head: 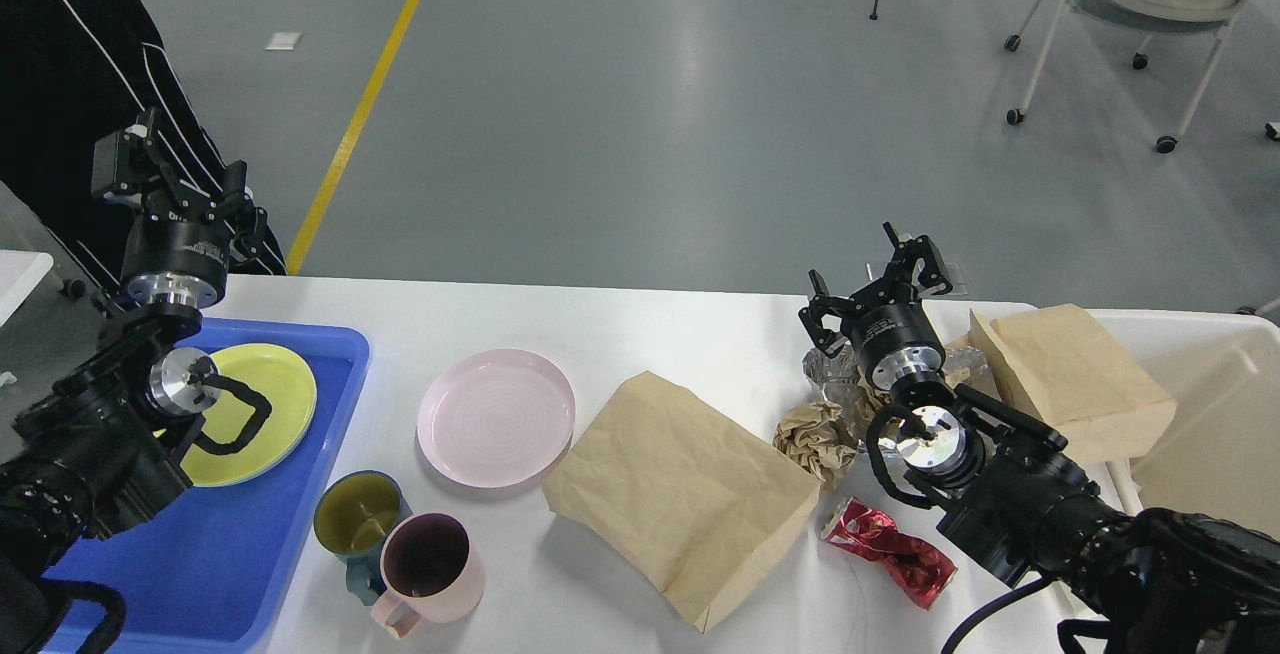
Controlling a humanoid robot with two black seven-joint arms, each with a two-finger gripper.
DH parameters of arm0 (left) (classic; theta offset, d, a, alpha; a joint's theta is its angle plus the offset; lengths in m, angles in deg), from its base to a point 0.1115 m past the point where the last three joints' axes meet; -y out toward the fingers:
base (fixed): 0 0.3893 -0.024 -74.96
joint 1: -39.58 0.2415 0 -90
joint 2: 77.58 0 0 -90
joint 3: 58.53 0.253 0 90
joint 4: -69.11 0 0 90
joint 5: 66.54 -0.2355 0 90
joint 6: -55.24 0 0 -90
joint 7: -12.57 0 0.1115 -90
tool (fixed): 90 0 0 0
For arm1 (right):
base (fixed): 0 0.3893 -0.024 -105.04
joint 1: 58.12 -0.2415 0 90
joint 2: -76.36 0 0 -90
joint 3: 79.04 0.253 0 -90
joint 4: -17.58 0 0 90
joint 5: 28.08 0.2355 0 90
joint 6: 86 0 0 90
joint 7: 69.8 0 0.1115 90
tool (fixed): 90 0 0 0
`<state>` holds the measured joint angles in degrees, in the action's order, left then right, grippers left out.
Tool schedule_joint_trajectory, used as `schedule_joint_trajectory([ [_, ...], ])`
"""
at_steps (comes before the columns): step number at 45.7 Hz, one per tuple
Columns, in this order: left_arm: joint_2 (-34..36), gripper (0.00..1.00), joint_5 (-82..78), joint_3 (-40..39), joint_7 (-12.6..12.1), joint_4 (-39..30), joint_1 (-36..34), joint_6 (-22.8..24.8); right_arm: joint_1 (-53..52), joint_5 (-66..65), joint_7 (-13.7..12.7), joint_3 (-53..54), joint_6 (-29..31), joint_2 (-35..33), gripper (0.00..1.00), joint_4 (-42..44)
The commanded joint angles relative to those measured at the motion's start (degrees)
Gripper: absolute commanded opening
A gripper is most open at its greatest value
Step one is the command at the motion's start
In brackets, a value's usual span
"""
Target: Tidy desktop
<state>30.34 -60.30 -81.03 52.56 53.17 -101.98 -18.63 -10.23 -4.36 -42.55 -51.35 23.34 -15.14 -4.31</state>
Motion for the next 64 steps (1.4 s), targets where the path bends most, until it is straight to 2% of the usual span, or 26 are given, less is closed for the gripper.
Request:
schedule_joint_trajectory([
  [1,2.6,0.97,-0.1,19.0,0.0,-0.1,-7.6,-0.4,0.0,0.0,0.0,0.0,0.0,0.0,1.0,0.0],
  [7,3.8,0.97,-0.1,35.7,0.0,-0.1,-14.1,-0.2,0.1,0.0,0.0,0.0,0.0,0.0,1.0,0.0],
  [13,3.8,0.97,-0.1,45.7,0.0,-0.1,-21.4,-0.1,0.1,0.0,0.0,0.0,0.0,0.0,1.0,0.1],
  [19,4.1,0.97,-0.1,49.6,0.0,-0.1,-27.4,-0.1,0.1,0.0,0.0,0.0,0.0,0.0,1.0,0.1],
  [26,4.8,0.97,-0.4,49.8,0.0,0.0,-30.2,0.0,0.1,0.0,0.0,0.0,0.0,0.0,1.0,0.1],
  [33,10.9,0.97,-1.8,52.5,0.0,-0.1,-34.7,0.6,0.0,0.0,0.0,0.0,0.0,0.0,1.0,0.1],
  [45,12.4,0.97,-3.1,64.1,0.1,-0.1,-41.9,5.2,0.0,0.0,0.0,0.0,0.0,0.0,1.0,0.1],
  [51,11.8,0.97,-3.3,70.5,0.1,-1.6,-45.9,9.5,0.0,0.0,0.0,0.0,0.0,0.0,1.0,0.0],
  [55,10.2,0.97,-3.3,80.7,0.1,-7.7,-48.9,12.7,0.0,0.0,0.0,0.1,0.0,0.0,1.0,0.0],
  [60,6.5,0.97,-3.3,94.2,0.0,-22.0,-53.9,15.7,0.0,0.0,0.0,0.0,0.0,0.0,1.0,-0.1],
  [64,3.9,0.97,-3.3,97.9,0.0,-33.3,-55.6,16.5,0.0,0.0,0.0,0.0,0.0,0.0,1.0,-0.1],
])
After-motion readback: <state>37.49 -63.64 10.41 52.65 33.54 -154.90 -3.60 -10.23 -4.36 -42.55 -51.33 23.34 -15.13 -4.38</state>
